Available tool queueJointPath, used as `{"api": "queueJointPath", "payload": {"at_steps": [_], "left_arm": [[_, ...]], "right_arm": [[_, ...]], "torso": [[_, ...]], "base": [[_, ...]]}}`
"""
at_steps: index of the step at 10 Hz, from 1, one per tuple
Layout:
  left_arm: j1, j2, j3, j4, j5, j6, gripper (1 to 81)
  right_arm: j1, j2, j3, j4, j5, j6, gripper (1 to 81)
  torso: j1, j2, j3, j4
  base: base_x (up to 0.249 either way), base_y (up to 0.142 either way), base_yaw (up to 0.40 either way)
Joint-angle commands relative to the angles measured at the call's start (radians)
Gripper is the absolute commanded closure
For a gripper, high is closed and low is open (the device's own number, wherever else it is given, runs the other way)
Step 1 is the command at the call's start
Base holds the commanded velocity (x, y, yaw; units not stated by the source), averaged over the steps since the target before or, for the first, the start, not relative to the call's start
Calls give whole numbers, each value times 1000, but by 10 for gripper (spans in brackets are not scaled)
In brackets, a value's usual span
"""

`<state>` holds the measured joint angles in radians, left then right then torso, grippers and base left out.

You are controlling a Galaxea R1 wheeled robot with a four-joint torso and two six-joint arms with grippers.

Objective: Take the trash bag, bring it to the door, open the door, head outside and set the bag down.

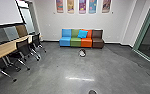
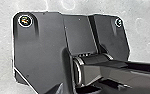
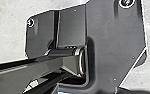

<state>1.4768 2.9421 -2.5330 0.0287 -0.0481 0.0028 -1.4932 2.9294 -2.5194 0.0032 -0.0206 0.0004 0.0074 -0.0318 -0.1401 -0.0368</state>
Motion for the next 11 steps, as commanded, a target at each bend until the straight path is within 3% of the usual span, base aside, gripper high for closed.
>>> {"api": "queueJointPath", "payload": {"at_steps": [1, 11], "left_arm": [[-37, 0, 8, 10, 54, 6, 10], [-32, 8, 8, 10, 53, 6, 10]], "right_arm": [[41, -3, 8, 3, -64, -3, 10], [41, -2, 11, 1, -65, 1, 10]], "torso": [[0, 0, 0, 0], [0, 0, 0, 0]], "base": [[142, 0, 0], [141, 0, 0]]}}
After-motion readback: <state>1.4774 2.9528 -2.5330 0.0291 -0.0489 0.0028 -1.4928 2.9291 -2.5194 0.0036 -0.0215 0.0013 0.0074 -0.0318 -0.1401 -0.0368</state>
